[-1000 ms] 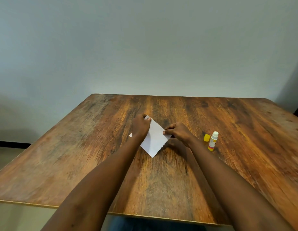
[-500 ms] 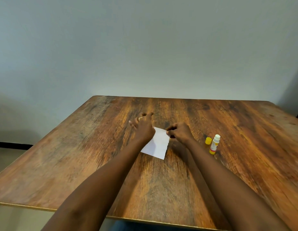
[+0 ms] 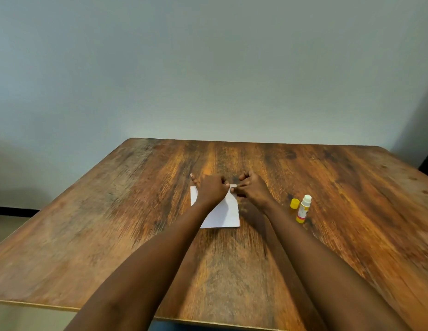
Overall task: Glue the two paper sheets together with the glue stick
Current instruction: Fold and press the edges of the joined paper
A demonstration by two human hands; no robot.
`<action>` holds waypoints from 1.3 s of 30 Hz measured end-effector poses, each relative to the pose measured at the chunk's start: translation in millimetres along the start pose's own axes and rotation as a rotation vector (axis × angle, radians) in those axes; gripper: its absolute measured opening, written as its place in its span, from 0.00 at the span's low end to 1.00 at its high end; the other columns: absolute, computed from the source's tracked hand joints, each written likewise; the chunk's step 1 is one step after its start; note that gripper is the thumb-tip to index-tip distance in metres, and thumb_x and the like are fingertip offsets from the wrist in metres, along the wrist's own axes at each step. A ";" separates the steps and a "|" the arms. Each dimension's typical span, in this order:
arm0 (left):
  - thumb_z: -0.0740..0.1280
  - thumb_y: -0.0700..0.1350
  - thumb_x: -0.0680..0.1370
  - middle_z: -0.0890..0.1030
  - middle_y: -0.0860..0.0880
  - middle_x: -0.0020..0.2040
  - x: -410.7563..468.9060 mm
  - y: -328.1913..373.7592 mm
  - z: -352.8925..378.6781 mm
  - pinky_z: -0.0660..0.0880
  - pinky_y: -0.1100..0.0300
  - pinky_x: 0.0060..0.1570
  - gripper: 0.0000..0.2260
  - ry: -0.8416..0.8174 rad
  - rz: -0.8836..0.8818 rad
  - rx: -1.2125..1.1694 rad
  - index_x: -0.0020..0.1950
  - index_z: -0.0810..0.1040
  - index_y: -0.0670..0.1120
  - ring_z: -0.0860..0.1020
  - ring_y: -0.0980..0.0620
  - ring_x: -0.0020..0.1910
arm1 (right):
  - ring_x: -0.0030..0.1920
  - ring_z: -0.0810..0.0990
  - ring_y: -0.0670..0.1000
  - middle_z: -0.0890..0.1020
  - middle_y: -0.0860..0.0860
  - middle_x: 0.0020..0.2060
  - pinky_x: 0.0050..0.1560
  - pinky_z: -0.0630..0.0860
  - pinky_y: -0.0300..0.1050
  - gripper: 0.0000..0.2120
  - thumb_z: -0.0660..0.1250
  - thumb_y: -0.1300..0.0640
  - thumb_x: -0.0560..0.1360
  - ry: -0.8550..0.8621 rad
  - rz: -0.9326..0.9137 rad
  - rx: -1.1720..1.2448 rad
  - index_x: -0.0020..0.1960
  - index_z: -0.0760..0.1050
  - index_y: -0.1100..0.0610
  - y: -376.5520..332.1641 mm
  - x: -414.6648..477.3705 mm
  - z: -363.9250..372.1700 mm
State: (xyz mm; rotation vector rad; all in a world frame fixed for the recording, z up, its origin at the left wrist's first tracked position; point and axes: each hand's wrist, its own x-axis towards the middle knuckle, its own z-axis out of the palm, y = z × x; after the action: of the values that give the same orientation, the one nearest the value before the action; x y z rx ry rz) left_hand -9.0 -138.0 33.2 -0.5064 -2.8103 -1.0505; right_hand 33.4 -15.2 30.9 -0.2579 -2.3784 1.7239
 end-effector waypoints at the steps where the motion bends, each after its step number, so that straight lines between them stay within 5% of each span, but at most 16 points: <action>1: 0.61 0.44 0.79 0.82 0.42 0.48 0.1 -0.1 -1.1 0.53 0.38 0.72 0.11 0.016 -0.025 -0.021 0.49 0.80 0.38 0.76 0.49 0.53 | 0.44 0.81 0.53 0.80 0.55 0.42 0.35 0.76 0.36 0.16 0.72 0.66 0.70 -0.012 0.012 -0.005 0.50 0.67 0.60 0.4 -0.5 0.3; 4: 0.61 0.41 0.79 0.81 0.38 0.50 0.2 -0.2 -3.1 0.69 0.58 0.56 0.11 0.025 -0.056 -0.145 0.50 0.79 0.36 0.75 0.49 0.45 | 0.47 0.81 0.56 0.81 0.60 0.47 0.36 0.77 0.40 0.16 0.72 0.67 0.69 -0.026 0.039 0.007 0.50 0.67 0.60 2.5 -1.2 2.6; 8: 0.60 0.39 0.79 0.80 0.38 0.51 0.6 -2.6 -5.5 0.64 0.68 0.34 0.09 0.018 -0.067 -0.178 0.51 0.78 0.36 0.72 0.51 0.43 | 0.48 0.82 0.58 0.81 0.61 0.47 0.38 0.79 0.43 0.18 0.73 0.67 0.68 -0.037 0.070 0.026 0.51 0.66 0.60 4.9 0.1 3.1; 14: 0.60 0.38 0.79 0.75 0.44 0.43 -2.4 -5.8 -3.7 0.61 0.69 0.32 0.09 0.021 -0.050 -0.144 0.52 0.78 0.36 0.70 0.52 0.41 | 0.44 0.81 0.58 0.77 0.59 0.43 0.33 0.78 0.41 0.21 0.74 0.70 0.64 0.021 0.031 -0.089 0.45 0.63 0.59 2.8 5.3 3.5; 19: 0.61 0.41 0.79 0.79 0.42 0.55 -3.7 -7.9 -3.8 0.65 0.68 0.40 0.13 -0.079 0.010 -0.168 0.60 0.77 0.38 0.75 0.49 0.49 | 0.42 0.79 0.57 0.76 0.57 0.40 0.41 0.79 0.50 0.21 0.74 0.70 0.63 0.027 0.028 -0.119 0.43 0.63 0.57 4.7 7.7 -0.5; 23: 0.64 0.43 0.78 0.82 0.41 0.54 -2.8 -7.0 -4.8 0.62 0.70 0.34 0.13 -0.025 0.020 -0.148 0.58 0.80 0.38 0.75 0.51 0.46 | 0.47 0.82 0.59 0.80 0.58 0.43 0.46 0.80 0.55 0.15 0.73 0.67 0.67 -0.024 0.035 -0.088 0.43 0.67 0.57 11.1 5.2 -1.6; 30: 0.63 0.41 0.79 0.81 0.41 0.58 -3.2 -9.7 -12.8 0.67 0.62 0.46 0.13 0.096 -0.052 -0.213 0.60 0.79 0.37 0.78 0.47 0.54 | 0.45 0.80 0.56 0.79 0.55 0.40 0.49 0.79 0.54 0.11 0.72 0.67 0.68 -0.060 0.071 -0.119 0.44 0.72 0.59 15.6 1.0 -6.4; 35: 0.62 0.41 0.79 0.81 0.40 0.58 -4.3 -12.7 -15.8 0.69 0.63 0.48 0.13 0.131 -0.055 -0.236 0.60 0.79 0.36 0.79 0.46 0.53 | 0.36 0.74 0.51 0.75 0.55 0.36 0.34 0.73 0.43 0.17 0.73 0.67 0.65 0.030 0.012 -0.136 0.39 0.66 0.55 11.6 0.2 -8.3; 39: 0.62 0.41 0.79 0.82 0.40 0.57 -3.6 -12.5 -14.2 0.68 0.63 0.46 0.13 0.184 -0.114 -0.298 0.59 0.79 0.36 0.79 0.45 0.52 | 0.36 0.75 0.53 0.75 0.56 0.37 0.33 0.71 0.44 0.16 0.73 0.66 0.66 0.062 0.004 -0.077 0.43 0.67 0.57 10.7 3.0 -5.9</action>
State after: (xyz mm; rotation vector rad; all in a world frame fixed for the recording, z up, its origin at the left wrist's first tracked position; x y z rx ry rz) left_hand -10.2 -157.1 35.5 -0.2580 -2.5610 -1.4697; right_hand 32.3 -5.8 22.7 -0.3224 -2.4041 1.6040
